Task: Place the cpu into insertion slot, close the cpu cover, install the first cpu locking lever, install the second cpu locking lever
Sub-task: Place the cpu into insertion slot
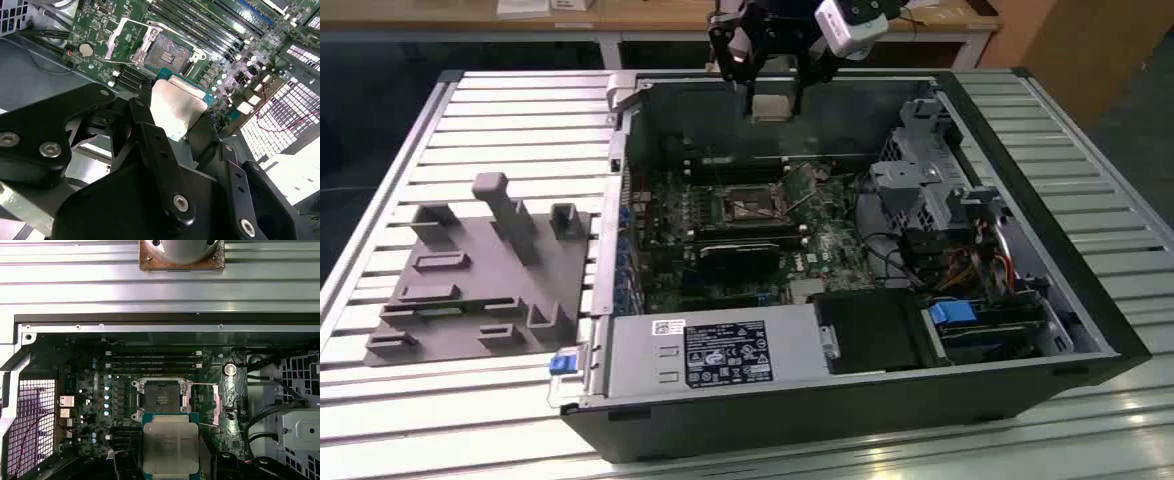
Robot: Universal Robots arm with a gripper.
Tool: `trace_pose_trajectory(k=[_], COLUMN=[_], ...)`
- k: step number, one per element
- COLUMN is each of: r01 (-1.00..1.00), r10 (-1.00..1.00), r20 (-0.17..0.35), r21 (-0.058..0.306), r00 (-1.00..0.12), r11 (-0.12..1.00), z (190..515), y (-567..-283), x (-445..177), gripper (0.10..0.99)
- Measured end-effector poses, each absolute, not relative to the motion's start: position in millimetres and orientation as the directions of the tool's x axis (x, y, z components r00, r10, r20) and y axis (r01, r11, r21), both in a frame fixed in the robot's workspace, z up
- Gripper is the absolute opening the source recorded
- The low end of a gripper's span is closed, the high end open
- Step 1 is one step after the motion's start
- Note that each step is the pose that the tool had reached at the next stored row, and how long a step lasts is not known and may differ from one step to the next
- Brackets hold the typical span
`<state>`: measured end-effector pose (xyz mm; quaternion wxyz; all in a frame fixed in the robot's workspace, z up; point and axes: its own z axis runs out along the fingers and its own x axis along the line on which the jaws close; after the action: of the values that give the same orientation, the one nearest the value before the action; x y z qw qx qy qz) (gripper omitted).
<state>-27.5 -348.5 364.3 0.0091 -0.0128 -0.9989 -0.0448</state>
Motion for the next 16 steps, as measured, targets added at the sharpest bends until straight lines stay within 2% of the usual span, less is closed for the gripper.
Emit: trace_pose_trajectory(k=[16], r01=[0.026], r10=[0.025], r20=[0.018], r21=[0.089], r00=[-1.0], r11=[0.996], z=[360.0], y=[-348.5], x=[-27.6], gripper=[0.537])
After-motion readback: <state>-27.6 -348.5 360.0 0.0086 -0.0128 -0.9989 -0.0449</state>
